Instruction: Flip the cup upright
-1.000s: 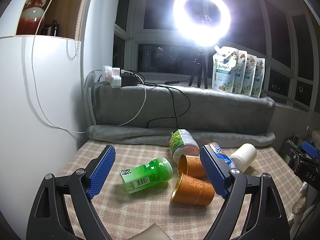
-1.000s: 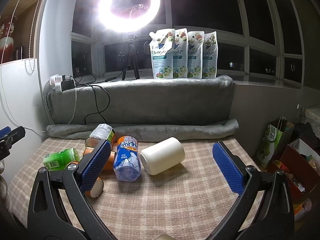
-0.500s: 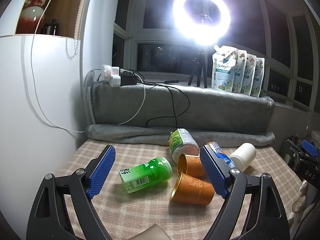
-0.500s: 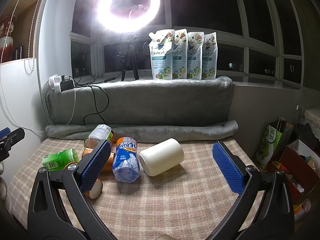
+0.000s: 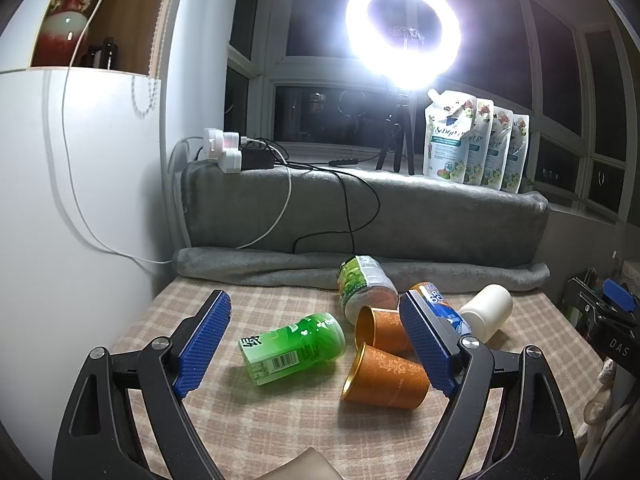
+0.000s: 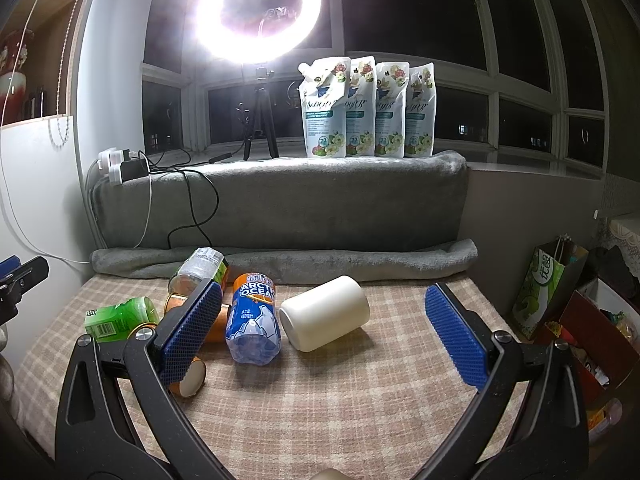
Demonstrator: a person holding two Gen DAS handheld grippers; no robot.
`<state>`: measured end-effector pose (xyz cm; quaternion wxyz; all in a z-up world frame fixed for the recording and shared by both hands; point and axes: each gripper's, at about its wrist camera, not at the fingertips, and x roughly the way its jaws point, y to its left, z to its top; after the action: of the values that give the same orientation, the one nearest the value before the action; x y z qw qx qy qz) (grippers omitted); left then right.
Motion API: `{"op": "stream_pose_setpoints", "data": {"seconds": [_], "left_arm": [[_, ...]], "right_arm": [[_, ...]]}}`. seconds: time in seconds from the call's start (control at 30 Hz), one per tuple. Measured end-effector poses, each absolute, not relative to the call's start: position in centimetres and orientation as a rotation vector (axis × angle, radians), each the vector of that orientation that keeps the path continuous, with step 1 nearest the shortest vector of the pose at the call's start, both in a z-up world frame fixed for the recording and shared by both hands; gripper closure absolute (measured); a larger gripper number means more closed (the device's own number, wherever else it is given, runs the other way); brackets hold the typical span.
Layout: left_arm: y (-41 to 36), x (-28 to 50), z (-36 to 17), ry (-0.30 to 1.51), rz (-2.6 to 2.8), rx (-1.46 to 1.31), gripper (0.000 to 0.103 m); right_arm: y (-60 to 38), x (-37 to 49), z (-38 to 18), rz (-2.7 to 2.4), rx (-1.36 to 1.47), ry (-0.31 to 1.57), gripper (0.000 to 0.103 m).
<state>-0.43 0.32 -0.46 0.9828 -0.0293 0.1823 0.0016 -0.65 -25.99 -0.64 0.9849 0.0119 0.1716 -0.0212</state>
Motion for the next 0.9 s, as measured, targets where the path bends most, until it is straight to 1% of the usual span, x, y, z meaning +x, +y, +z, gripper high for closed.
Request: {"op": "stream_pose_setpoints", "data": {"seconds": [0.63,0.9], "left_arm": [[0.3,-0.7,-0.9,0.377,0.004,-0.063,0.017],[1.0,-0.2,-1.4,0.419,0.008,-0.067,0.017]], "right_arm": [[-25.2,0.3,-1.3,-0.026,0.013,0.363,0.0],[-24.5,3.2,-1.9,0.046,0.013,0.431,0.0]]}}
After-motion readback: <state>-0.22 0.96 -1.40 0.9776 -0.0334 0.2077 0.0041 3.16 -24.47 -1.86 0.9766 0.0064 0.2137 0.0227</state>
